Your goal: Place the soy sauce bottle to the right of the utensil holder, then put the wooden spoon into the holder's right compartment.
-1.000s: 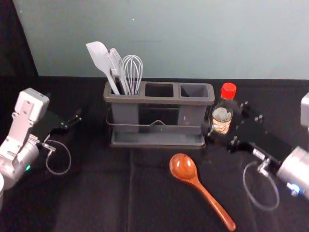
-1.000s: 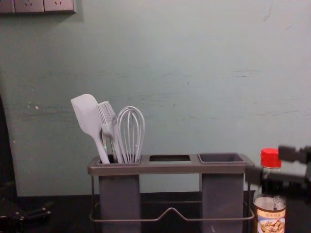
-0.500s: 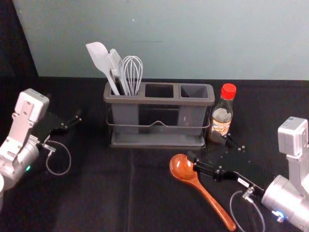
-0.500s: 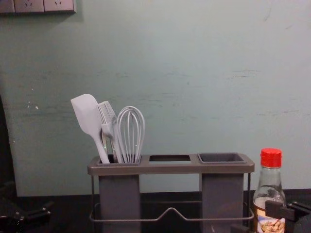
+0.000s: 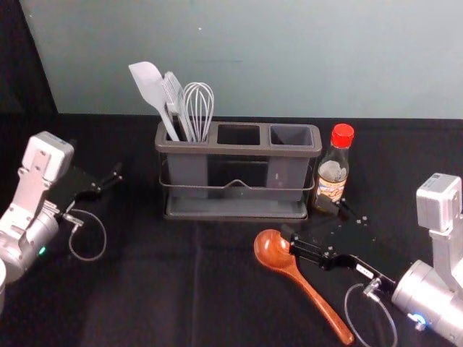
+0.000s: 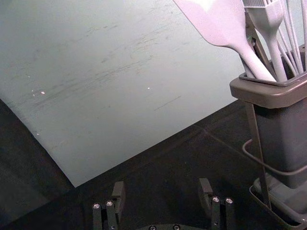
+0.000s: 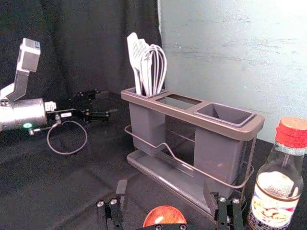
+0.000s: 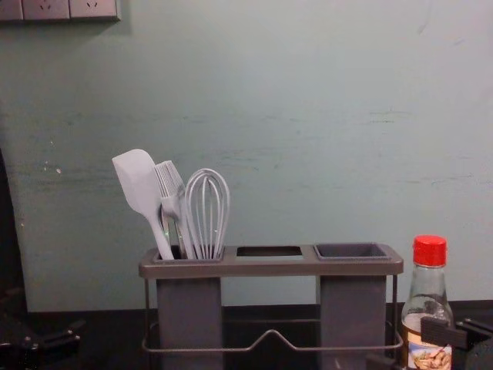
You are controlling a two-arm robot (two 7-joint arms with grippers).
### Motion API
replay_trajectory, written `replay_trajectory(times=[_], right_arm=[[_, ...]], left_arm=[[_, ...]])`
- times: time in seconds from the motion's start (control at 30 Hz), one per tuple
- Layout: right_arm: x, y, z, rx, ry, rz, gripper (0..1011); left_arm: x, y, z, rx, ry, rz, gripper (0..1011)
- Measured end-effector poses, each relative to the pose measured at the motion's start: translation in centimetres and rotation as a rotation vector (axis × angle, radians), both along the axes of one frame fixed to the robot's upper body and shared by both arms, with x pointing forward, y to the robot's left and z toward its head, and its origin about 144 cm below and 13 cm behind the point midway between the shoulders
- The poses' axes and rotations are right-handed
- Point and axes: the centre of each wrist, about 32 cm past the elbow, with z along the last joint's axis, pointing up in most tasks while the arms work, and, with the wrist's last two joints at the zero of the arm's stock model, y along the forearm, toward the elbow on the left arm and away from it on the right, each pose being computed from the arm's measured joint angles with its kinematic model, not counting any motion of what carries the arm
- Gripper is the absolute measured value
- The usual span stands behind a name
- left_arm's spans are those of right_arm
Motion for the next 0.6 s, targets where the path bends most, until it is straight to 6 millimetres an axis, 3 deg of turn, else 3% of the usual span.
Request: replay_trajectory(times=[0.3,0.6], right_arm=[[-0.1,0.1,0.0,-0.009,0.001,-0.004,1004],[-1.6,0.8,0.8,-0.049,0.045,-0.013,1004]], left_arm=[[0.0,0.0,0.0,0.000,0.000,0.000,1005],[0.0,0.0,0.0,0.000,0.000,0.000,1004]])
